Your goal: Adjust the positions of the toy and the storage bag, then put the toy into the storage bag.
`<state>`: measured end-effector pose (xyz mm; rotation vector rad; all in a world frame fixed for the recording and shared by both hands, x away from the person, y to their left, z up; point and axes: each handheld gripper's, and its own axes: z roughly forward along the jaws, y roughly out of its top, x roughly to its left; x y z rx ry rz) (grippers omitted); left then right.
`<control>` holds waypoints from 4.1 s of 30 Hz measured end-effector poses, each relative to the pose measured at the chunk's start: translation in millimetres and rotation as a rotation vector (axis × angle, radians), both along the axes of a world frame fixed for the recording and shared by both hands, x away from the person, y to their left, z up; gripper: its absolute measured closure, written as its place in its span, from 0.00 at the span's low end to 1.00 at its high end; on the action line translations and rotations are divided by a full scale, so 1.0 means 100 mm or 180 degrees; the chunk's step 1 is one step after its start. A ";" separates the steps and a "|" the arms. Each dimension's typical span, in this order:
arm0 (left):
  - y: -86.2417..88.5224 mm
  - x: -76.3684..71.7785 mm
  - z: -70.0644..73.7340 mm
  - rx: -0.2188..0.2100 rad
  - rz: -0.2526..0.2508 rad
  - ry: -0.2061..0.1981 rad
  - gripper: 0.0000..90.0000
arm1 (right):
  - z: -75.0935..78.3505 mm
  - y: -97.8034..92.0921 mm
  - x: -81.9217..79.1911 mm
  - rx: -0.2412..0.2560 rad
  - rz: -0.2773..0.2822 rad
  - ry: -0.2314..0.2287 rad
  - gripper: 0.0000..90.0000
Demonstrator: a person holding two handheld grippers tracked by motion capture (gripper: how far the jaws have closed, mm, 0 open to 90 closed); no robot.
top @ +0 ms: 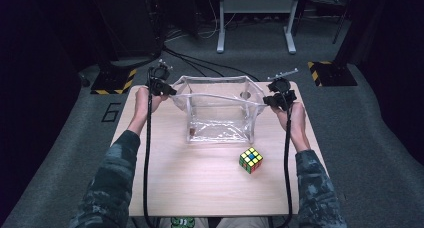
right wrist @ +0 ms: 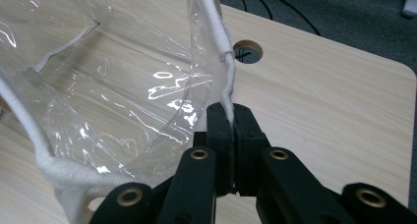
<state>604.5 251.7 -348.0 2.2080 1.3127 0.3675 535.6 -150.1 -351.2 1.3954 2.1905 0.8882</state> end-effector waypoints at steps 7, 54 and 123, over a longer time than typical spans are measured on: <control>0.10 0.03 -0.13 -0.0058 0.0018 0.0042 0.98 | -0.11 0.11 0.04 -0.0032 0.0067 0.0047 0.98; 0.37 -0.77 0.10 -0.0633 -0.0034 -0.0781 0.00 | -0.01 -0.02 -0.61 0.0364 0.0403 -0.0362 0.08; 0.87 -2.10 -1.83 -0.0211 -0.0053 -0.0559 0.00 | -1.79 -0.63 -1.78 0.0013 0.0000 -0.0155 0.03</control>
